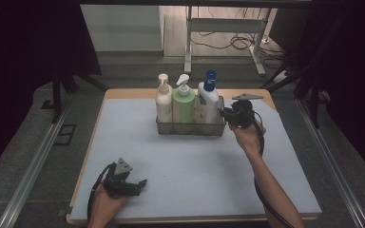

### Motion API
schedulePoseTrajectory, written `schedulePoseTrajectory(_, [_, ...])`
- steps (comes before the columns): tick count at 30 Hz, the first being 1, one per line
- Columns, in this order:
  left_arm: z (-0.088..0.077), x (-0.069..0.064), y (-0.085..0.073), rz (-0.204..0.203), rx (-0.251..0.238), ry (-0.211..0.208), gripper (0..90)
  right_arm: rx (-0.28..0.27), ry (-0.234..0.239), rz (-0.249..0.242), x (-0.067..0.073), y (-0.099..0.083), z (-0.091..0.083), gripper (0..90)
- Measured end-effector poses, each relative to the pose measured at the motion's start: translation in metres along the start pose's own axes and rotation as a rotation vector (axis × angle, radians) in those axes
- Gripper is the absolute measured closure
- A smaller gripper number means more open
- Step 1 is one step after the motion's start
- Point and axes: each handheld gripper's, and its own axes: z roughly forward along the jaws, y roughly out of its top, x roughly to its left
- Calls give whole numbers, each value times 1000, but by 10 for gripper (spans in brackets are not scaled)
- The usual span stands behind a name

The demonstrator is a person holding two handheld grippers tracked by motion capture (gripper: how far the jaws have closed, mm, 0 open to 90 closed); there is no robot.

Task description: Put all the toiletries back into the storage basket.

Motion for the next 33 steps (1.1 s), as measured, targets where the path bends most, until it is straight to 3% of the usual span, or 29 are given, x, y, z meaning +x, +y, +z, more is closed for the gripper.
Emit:
schedulePoseTrajectory(5, [0, 0, 0, 0, 0, 0, 125, 6, -15, 7, -4, 0, 7, 860])
schedulePoseTrajectory(21, [0, 0, 0, 3, 3, 0, 125, 52, -11, 11, -3, 1, 43, 870])
schedulePoseTrajectory(33, [0, 0, 0, 2, 2, 0, 125, 73, 1, 34, -1, -1, 53, 896])
